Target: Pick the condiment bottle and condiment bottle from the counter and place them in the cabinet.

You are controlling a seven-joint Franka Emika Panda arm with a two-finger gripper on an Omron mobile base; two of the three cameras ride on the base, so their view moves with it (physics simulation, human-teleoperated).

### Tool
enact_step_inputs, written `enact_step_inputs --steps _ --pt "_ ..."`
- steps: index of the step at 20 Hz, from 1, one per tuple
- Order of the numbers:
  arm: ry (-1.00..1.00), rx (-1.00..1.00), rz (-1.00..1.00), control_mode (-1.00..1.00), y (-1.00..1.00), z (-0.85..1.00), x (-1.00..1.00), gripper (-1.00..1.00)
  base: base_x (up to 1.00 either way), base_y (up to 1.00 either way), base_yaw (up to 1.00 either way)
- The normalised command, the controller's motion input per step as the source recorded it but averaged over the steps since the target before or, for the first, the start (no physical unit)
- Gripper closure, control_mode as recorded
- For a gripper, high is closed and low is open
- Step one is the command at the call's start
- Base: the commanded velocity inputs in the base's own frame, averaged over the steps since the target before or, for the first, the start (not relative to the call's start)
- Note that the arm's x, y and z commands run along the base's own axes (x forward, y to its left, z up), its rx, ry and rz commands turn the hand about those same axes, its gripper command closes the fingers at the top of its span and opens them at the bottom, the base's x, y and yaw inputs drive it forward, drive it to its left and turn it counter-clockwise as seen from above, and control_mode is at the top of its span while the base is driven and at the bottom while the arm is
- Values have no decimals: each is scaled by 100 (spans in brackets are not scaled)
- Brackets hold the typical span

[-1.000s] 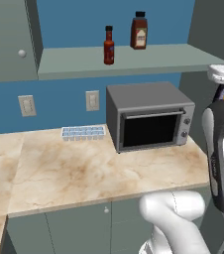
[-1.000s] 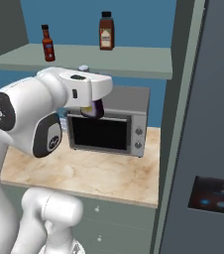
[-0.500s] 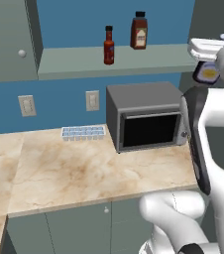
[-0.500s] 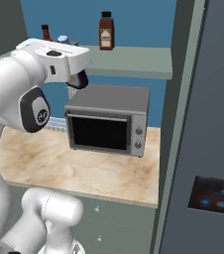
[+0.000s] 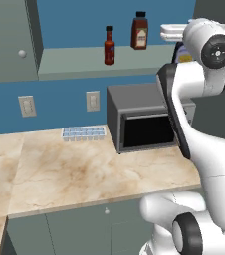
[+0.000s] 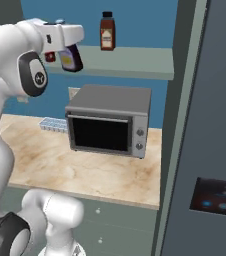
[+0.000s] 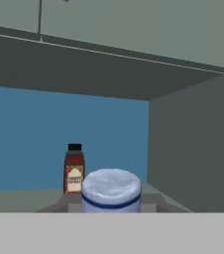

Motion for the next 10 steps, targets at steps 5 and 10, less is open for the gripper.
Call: enact_step_inputs --steps 5,10 --pt "3 0 0 -100 0 1 18 100 0 0 0" --pt "-1 0 0 -100 0 -1 0 100 0 0 0"
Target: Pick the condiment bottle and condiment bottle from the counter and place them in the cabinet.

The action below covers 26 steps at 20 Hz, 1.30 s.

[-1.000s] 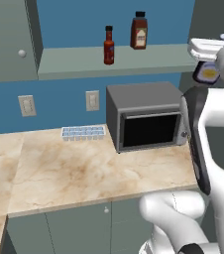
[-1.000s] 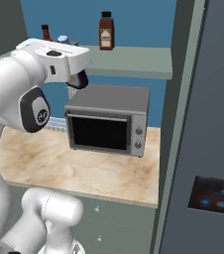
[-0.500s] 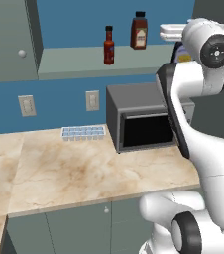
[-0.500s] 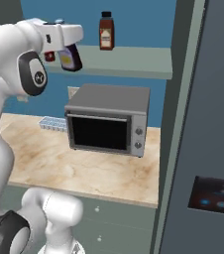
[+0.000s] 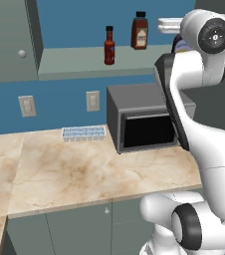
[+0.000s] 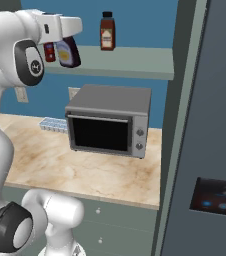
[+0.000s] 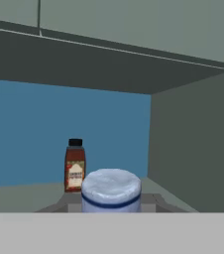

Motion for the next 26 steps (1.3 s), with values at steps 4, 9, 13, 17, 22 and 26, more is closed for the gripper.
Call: enact_step_inputs --steps 4,9,13,17,22,26 --pt "-5 0 0 -100 0 0 3 100 0 0 0" --pt "-5 0 1 -100 0 -1 22 100 0 0 0" --pt "-2 0 1 -100 0 -4 36 100 0 0 0" --pt "0 0 0 -100 0 0 46 100 0 0 0" --pt "2 0 1 -100 0 0 54 100 0 0 0" --pt "3 0 1 -100 0 0 58 100 0 0 0"
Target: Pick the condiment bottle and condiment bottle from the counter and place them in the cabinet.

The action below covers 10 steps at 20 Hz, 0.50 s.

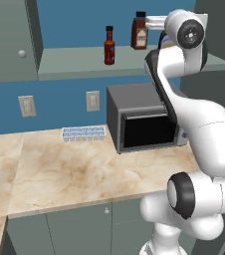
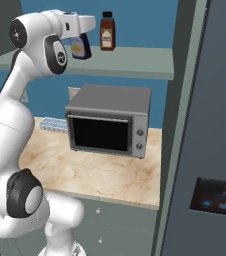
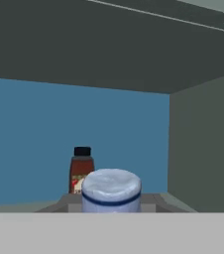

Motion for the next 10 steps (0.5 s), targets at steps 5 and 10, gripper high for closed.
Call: enact_step_inputs --steps 5,10 --pt "2 0 2 -100 0 0 60 100 0 0 0" --pt "0 0 3 -100 0 -8 50 100 0 0 0"
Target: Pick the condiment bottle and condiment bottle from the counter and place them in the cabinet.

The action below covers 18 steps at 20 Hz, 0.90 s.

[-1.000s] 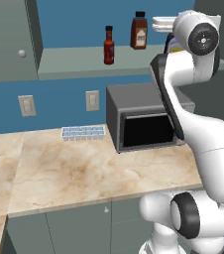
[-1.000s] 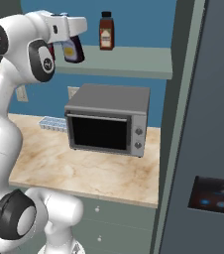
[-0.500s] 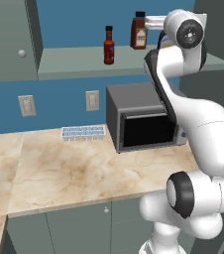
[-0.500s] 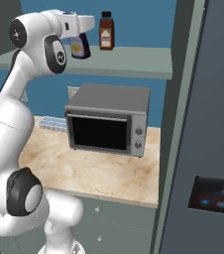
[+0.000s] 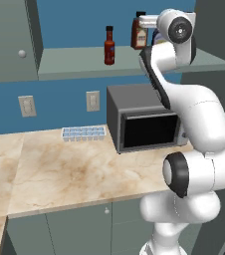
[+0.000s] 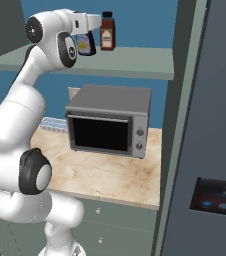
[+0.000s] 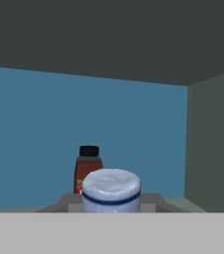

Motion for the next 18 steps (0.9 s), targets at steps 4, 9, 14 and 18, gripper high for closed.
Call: enact_step_inputs --steps 4,9,14,18 --pt "0 0 4 -100 0 -19 41 100 0 0 0" --pt "0 0 4 -100 0 -23 36 100 0 0 0" --pt "0 0 3 -100 0 -19 40 100 0 0 0" --pt "0 0 2 -100 0 -17 48 100 0 0 0"
